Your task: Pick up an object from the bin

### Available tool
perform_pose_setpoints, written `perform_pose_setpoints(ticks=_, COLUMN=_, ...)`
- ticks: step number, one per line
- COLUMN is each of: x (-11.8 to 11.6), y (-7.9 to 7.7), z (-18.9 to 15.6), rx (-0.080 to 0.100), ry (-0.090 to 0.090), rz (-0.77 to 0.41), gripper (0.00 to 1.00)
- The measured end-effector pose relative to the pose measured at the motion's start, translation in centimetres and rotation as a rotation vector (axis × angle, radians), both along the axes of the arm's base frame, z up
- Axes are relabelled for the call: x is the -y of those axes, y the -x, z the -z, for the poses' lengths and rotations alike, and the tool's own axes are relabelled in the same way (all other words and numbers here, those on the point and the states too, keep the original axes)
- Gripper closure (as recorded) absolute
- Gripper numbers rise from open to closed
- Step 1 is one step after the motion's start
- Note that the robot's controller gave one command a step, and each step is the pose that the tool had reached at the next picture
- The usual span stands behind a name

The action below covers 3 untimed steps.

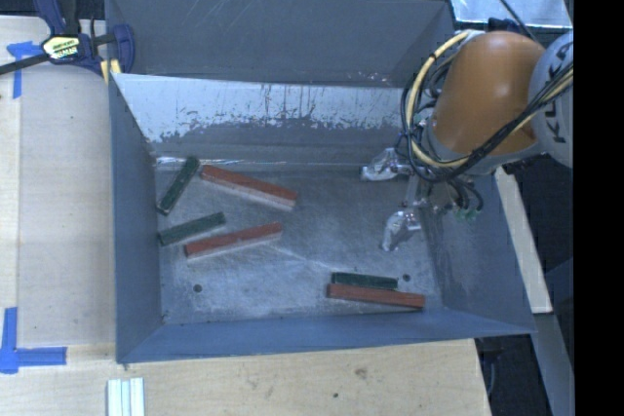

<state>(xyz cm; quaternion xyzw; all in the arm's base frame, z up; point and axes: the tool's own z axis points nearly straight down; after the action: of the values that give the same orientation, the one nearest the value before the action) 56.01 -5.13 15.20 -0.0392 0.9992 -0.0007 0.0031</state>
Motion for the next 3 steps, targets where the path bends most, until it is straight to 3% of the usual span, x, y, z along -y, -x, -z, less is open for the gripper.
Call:
perform_pose_setpoints(ticks=1, x=-1.8, y=0.9, z=1.0, rx=-0.006, ry=-0.001, rz=0.032, gripper=0.0)
perform_pose_setpoints(ticks=2, x=-3.9, y=4.1, z=4.6, rx=0.0, ry=-0.001, rz=-0.022, gripper=0.0)
perform_pose_setpoints(ticks=3, x=-1.4, y=6.0, z=7.0, rx=-0.005, ry=-0.002, rz=-0.106, gripper=0.0)
